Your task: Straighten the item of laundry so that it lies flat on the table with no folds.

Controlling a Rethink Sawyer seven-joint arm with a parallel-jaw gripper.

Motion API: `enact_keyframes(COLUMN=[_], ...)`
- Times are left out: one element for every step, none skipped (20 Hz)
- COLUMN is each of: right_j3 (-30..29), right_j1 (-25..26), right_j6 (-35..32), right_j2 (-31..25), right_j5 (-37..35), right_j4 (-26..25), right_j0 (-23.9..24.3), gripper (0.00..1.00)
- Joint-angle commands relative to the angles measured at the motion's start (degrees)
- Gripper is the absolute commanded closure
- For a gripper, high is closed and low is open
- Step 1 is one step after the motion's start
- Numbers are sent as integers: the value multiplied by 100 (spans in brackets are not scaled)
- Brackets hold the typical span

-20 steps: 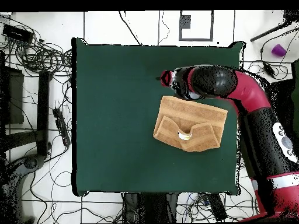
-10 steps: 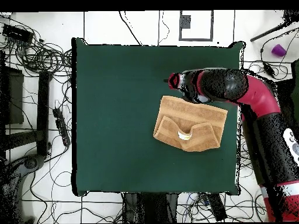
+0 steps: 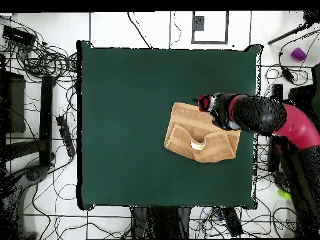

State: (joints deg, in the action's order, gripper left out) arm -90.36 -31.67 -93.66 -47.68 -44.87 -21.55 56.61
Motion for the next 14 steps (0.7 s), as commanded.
enact_keyframes(right_j3=[-1546, -1615, -1646, -1684, -1703, -1723, -1721, -1716, -1691, -1647, -1569, -1491, -1408, -1326], right_j1=[142, 145, 148, 151, 150, 169, 180, 187, 185, 168, 121, 74, 28, -18], right_j6=[-312, -386, -440, -499, -531, -583, -604, -617, -624, -650, -641, -633, -599, -566], right_j2=[269, 303, 339, 387, 441, 477, 508, 536, 548, 570, 592, 614, 621, 627], right_j5=[1078, 1240, 1348, 1504, 1618, 1748, 1787, 1826, 1845, 1834, 1685, 1536, 1380, 1224], right_j4=[-526, -592, -643, -707, -771, -802, -800, -785, -749, -709, -626, -543, -464, -384], right_j0=[-226, -241, -270, -301, -345, -367, -396, -426, -456, -506, -573, -641, -692, -743], gripper=[0, 0, 0, 0, 0, 0, 0, 0, 0, 0, 0, 0, 0, 0])
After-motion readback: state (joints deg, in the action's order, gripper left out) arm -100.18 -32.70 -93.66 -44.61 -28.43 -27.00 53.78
